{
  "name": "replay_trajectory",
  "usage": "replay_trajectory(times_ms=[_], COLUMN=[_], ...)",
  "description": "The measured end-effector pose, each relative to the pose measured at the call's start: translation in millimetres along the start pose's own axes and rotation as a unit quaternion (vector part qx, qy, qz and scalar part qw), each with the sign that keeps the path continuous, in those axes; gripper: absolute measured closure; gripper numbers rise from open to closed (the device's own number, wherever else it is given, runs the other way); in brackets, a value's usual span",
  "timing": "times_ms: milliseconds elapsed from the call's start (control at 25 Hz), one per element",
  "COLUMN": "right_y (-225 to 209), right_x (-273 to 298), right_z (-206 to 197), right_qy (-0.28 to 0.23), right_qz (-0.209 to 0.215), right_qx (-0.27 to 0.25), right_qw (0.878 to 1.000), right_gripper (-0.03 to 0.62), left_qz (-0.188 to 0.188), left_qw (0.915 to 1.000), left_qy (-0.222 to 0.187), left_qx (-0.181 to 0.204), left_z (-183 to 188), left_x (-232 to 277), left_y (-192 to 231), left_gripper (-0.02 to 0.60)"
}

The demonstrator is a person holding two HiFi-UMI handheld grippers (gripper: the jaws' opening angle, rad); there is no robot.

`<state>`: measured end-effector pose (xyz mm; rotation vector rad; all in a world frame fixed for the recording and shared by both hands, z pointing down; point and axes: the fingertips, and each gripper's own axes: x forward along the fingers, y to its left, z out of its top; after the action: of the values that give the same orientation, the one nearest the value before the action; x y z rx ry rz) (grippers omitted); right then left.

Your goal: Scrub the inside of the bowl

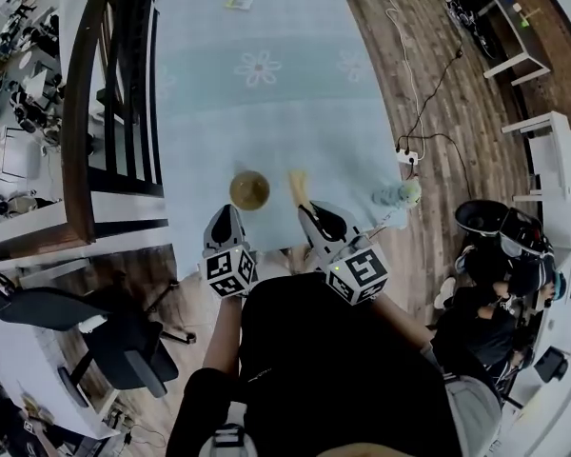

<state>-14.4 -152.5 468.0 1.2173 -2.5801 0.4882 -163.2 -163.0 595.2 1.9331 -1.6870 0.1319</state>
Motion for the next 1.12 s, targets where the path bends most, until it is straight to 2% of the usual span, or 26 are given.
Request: replay_trajectory(times_ms=[240, 560, 760, 840, 920, 1120], right_y=[0, -3, -1, -1, 1, 2], right_x=[8, 19, 30, 33, 36, 36], right_z=[3, -5, -2, -1, -1, -10], right_qy=[0.009, 0.027, 0.03, 0.032, 0.036, 0.044], right_qz=[-0.019, -0.021, -0.006, -0.002, 0.001, -0.008], right_qx=[-0.001, 0.0, -0.002, -0.002, -0.002, -0.001], right_qw=[1.0, 0.999, 1.0, 0.999, 0.999, 0.999], right_gripper=[0.551, 0.551, 0.551, 0.551, 0.551, 0.551], left_qz=[0.02, 0.048, 0.035, 0.025, 0.017, 0.022], left_qw=[0.9992, 0.9948, 0.9912, 0.9885, 0.9853, 0.9769], left_qy=[0.029, 0.076, 0.107, 0.123, 0.141, 0.177], left_qx=[-0.017, -0.049, -0.069, -0.084, -0.096, -0.118], left_z=[-18, -47, -62, -70, -77, -100], left_x=[24, 55, 62, 66, 70, 82], left_y=[32, 53, 48, 44, 43, 52], left_gripper=[0.568, 0.566, 0.564, 0.537, 0.465, 0.46])
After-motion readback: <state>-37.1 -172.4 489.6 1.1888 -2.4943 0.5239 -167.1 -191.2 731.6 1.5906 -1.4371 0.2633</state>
